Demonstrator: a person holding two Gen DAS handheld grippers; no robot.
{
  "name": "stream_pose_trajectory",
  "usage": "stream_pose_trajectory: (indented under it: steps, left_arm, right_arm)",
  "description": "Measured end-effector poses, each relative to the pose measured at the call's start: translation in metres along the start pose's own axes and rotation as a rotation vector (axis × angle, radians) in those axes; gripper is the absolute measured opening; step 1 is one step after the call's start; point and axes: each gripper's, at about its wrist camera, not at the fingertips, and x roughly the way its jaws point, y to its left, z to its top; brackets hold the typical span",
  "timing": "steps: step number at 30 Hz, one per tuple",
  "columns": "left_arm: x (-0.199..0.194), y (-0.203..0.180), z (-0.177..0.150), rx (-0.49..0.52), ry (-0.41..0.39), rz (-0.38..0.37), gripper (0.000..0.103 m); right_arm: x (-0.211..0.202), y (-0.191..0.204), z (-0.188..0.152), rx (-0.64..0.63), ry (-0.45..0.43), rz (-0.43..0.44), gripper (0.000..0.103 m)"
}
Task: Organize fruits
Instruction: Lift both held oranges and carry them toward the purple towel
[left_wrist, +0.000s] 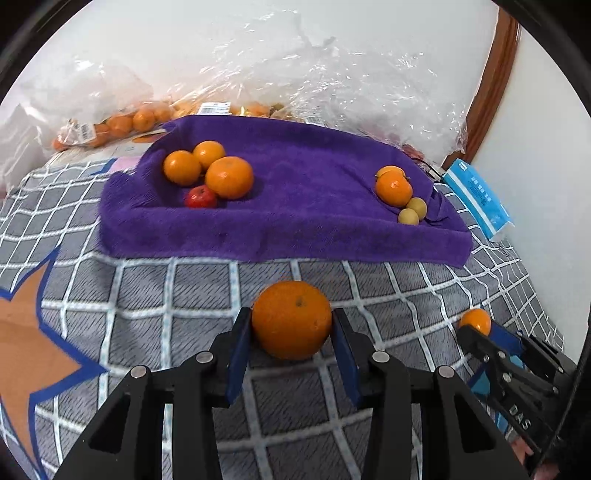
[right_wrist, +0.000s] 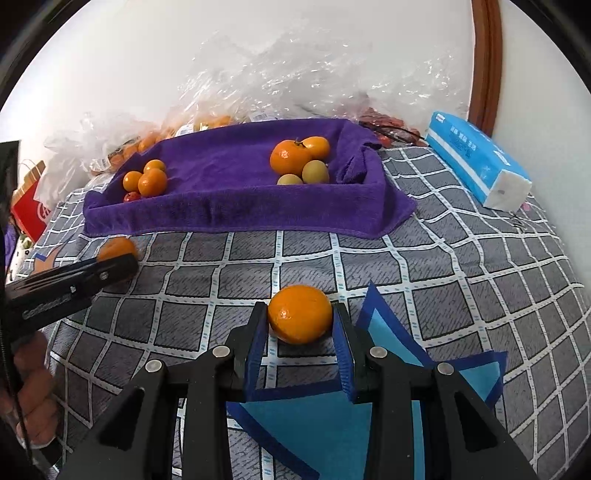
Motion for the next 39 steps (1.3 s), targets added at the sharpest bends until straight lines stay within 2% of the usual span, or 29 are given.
stream_pose_trajectory:
  steps: [16,28,39]
  left_arm:
    - [-0.047,0.019,-0.035,-0.038,-0.005,0.040,0.040]
    - [-0.076,0.039,-0.051,-0.092,-0.013,0.046,0.040]
    - [-0.095,0.039,-0.056,-0.091,-0.013,0.057,0.040]
  right_arm:
    - [-0.021,0.027,-0.020,-0.001,0.022,0.038,0.035]
    - [-0.053,0.033,-0.018,0.009,-0.010,0.057,0.035]
    - [-0.061,0.038,-0.021,-0.003,0.012,0.067,0.035]
